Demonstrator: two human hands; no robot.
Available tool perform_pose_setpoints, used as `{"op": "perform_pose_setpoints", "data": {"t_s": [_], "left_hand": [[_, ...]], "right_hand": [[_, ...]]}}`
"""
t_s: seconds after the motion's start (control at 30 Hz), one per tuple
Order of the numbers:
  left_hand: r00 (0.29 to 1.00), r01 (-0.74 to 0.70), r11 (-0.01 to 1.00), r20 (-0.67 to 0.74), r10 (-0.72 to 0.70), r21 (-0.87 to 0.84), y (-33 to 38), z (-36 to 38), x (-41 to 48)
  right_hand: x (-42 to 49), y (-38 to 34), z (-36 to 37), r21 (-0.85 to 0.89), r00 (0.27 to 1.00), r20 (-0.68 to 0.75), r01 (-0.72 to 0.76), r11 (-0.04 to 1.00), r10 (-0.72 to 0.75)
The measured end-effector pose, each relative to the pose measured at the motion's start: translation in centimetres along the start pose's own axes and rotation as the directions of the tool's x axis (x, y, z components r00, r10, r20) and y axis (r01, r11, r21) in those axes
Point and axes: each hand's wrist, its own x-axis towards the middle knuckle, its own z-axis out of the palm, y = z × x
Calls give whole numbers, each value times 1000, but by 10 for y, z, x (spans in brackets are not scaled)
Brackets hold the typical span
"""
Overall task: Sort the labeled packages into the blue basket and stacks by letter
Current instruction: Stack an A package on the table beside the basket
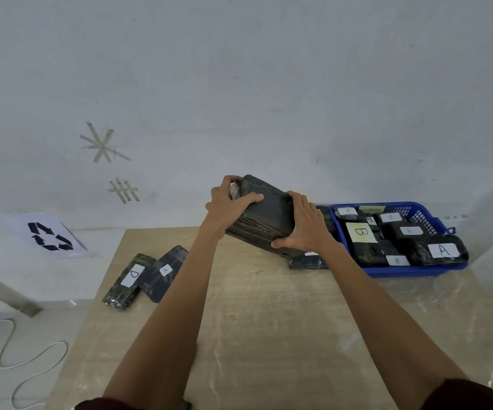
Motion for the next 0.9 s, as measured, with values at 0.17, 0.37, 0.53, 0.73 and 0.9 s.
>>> {"op": "perform_pose_setpoints", "data": {"t_s": [0.17,0.37,0.53,0.73,0.9], "left_hand": [[991,50,989,127,-32,-140,5,-9,-17],[972,133,919,232,-47,-372,4,1,-24],[978,19,949,204,48,-316,2,11,-28],[977,2,952,205,64,-307,6,16,-30],[980,-5,947,186,68,-322,4,19,-28]], "right_hand": [[-7,23,8,292,1000,-2,-18,956,19],[-17,29,21,495,998,-39,-23,869,48],[-16,29,25,544,997,-59,-6,839,45],[-18,32,27,557,998,-61,8,831,31],[-17,33,23,535,997,-72,10,845,33]]}}
